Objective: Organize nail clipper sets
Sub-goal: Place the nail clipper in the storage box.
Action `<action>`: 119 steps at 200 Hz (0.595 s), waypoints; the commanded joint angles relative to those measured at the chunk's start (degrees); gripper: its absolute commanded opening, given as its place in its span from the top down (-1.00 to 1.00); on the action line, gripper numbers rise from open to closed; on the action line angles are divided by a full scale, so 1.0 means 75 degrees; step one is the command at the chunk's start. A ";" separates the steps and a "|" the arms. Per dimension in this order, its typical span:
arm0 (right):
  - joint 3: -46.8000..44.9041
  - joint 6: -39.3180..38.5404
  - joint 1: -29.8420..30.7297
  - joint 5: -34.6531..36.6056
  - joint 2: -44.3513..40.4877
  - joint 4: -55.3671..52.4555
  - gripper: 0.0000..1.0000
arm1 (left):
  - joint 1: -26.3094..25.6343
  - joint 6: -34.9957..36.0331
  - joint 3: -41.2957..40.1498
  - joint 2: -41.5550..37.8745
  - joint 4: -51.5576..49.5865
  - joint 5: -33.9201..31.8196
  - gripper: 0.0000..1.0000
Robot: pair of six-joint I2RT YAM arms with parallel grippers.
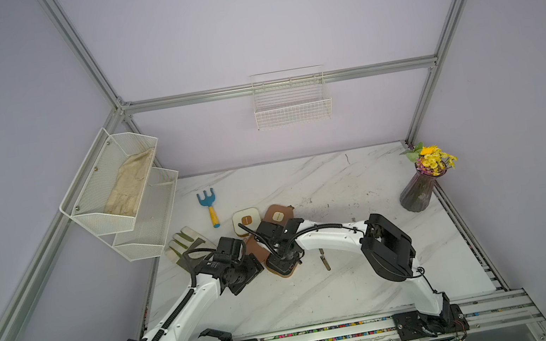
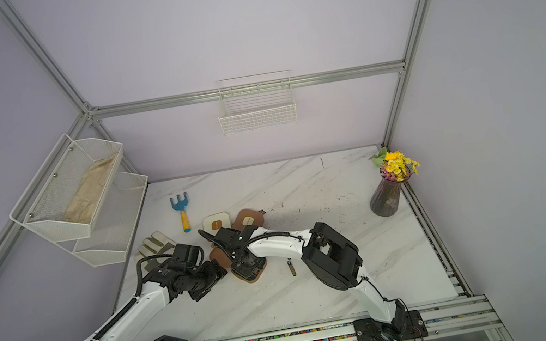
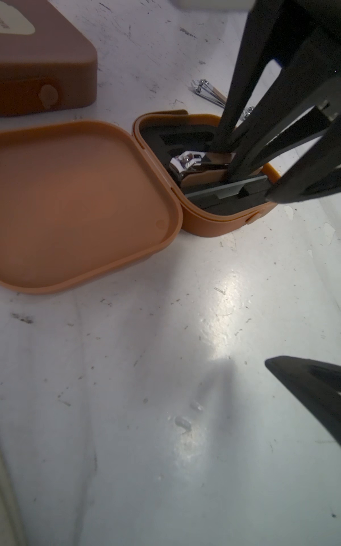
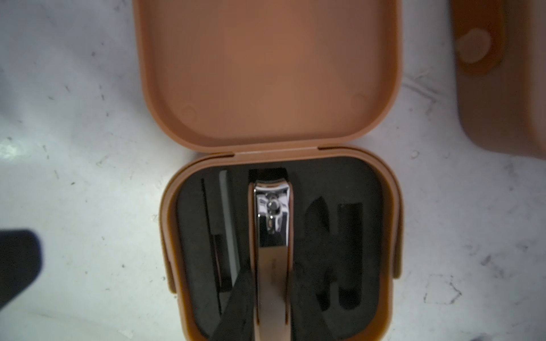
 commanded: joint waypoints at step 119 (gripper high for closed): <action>-0.1203 0.0140 0.0047 0.0669 0.0902 0.0326 1.00 | 0.0042 -0.0130 -0.0158 0.0032 0.0438 0.0081 -0.60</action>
